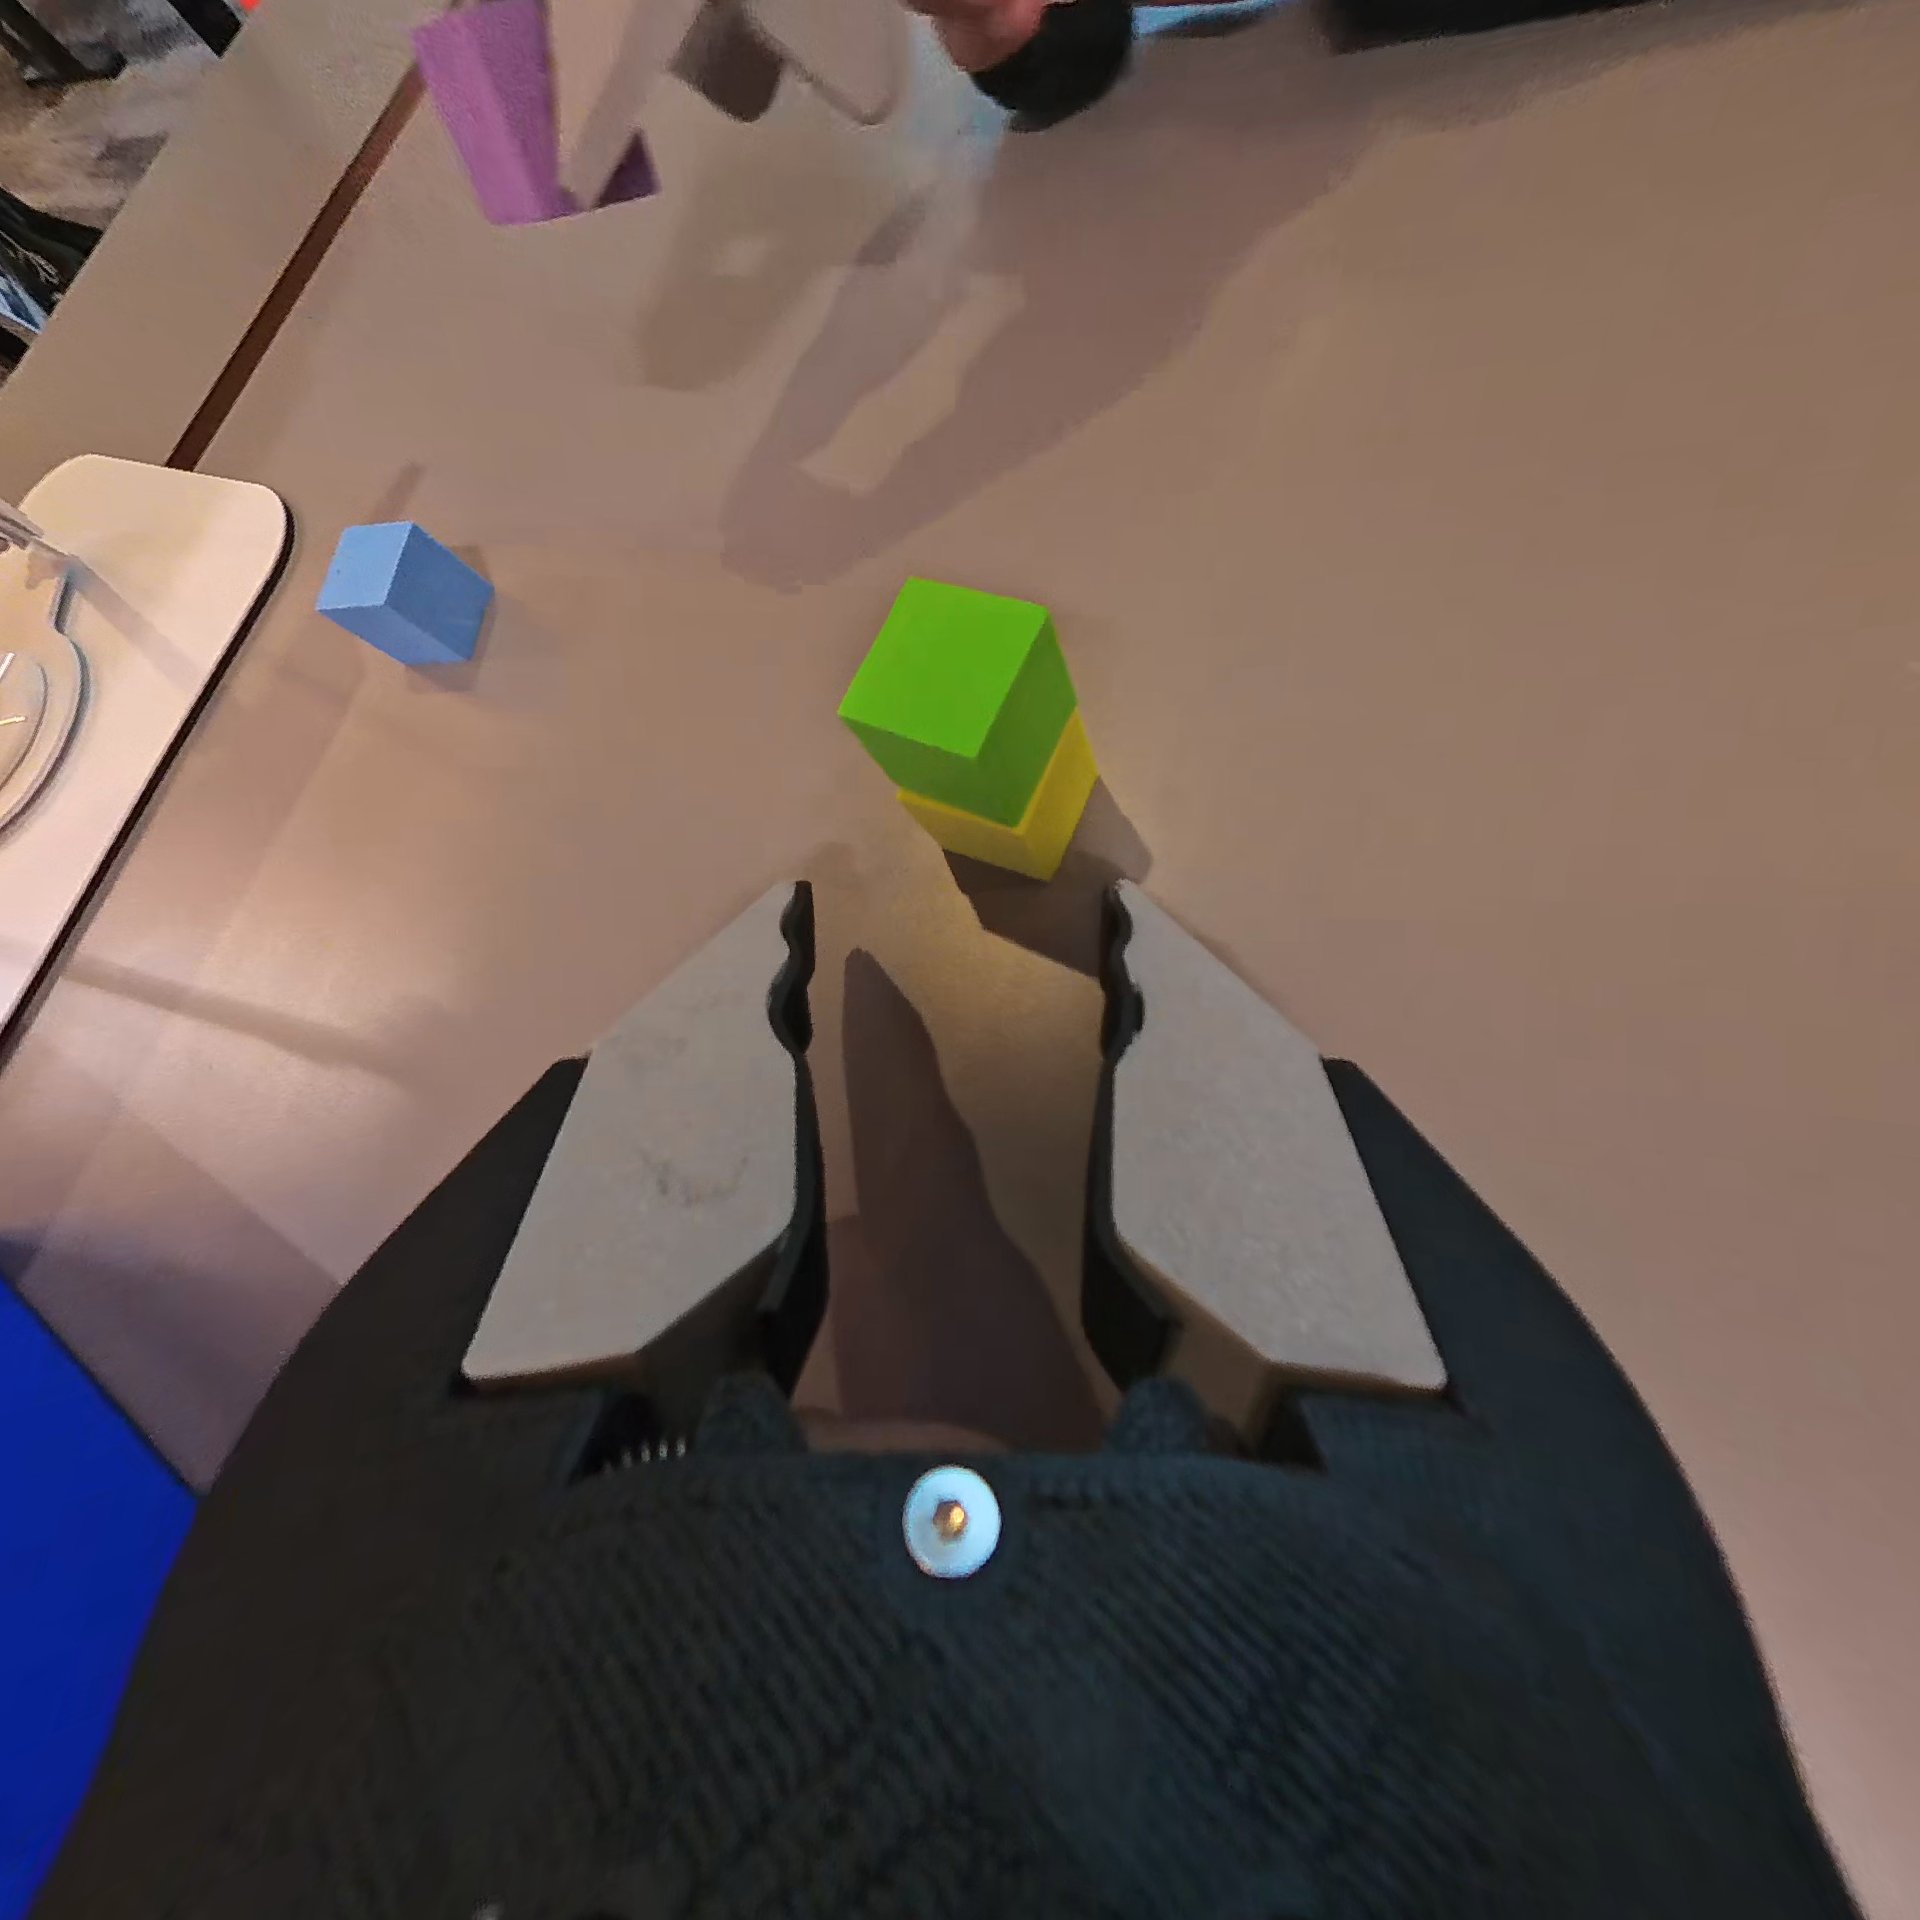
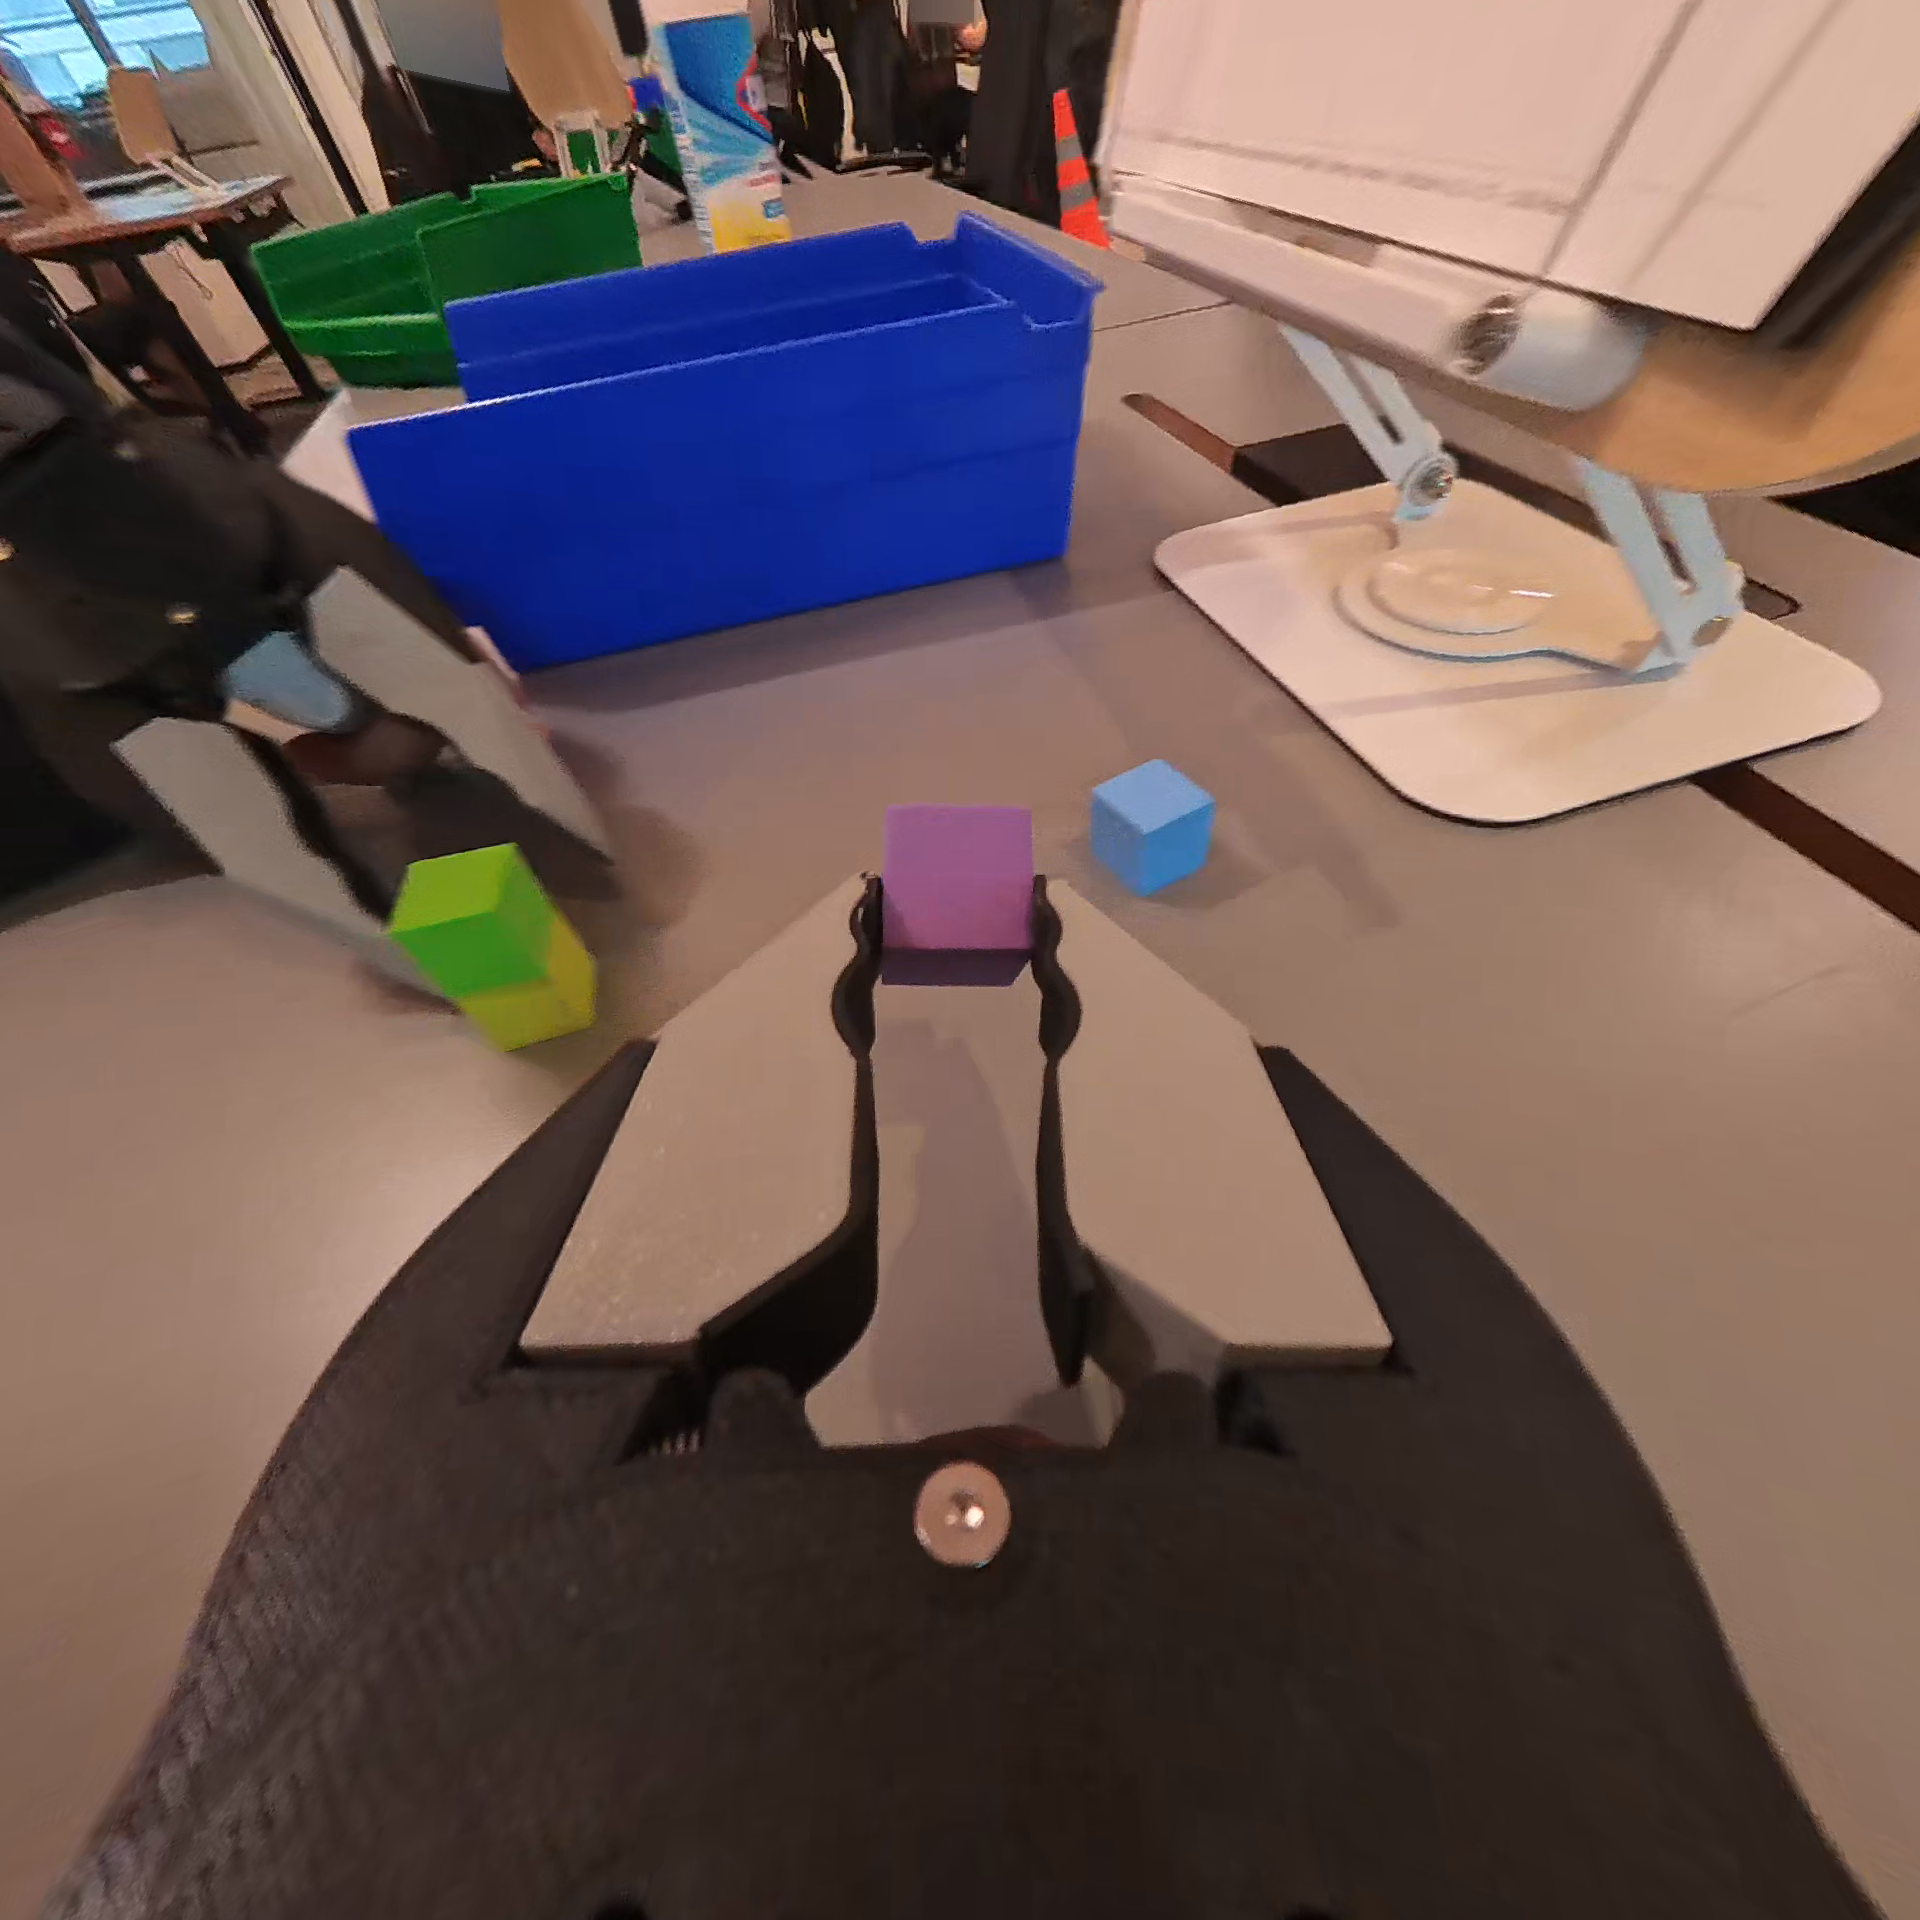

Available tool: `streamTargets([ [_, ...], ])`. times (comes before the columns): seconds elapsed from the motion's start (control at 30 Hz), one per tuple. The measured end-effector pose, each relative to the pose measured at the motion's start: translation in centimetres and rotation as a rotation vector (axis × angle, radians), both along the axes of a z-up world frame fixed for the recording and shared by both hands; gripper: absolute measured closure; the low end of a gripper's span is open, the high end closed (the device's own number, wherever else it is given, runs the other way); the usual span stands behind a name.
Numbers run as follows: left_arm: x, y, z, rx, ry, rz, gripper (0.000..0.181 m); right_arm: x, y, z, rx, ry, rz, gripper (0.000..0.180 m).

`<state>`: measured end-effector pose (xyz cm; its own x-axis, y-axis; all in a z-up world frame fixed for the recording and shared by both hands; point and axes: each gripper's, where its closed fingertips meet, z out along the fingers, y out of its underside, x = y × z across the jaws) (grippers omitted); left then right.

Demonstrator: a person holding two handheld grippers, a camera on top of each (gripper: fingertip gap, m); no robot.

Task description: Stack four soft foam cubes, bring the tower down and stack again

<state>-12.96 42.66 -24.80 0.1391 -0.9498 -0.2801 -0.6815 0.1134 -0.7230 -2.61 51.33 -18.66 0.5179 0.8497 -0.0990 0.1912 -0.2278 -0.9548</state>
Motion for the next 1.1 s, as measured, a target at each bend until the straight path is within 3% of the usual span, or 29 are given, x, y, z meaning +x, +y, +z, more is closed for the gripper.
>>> streamTargets([
  [0.2,0.0,-0.5,-0.1,0.012,-0.008,-0.026,0.138,-3.0,-6.7,1.5,-0.003,0.083,0.086,0.154],
  [0.37,0.1,-0.7,0.0,0.051,-0.004,-0.039,0.141,-7.0,-10.0,2.5,0.043,0.04,0.188,0.154],
  [0.67,-0.1,-0.8,-0.3,-0.027,-0.004,-0.021,0.145,-9.2,-9.3,-0.1,0.039,-0.158,0.225,0.154],
  [1.1,-0.2,-0.8,-0.3,-0.051,-0.005,-0.008,0.145,-9.5,-8.7,-0.3,0.018,-0.211,0.259,0.154],
])
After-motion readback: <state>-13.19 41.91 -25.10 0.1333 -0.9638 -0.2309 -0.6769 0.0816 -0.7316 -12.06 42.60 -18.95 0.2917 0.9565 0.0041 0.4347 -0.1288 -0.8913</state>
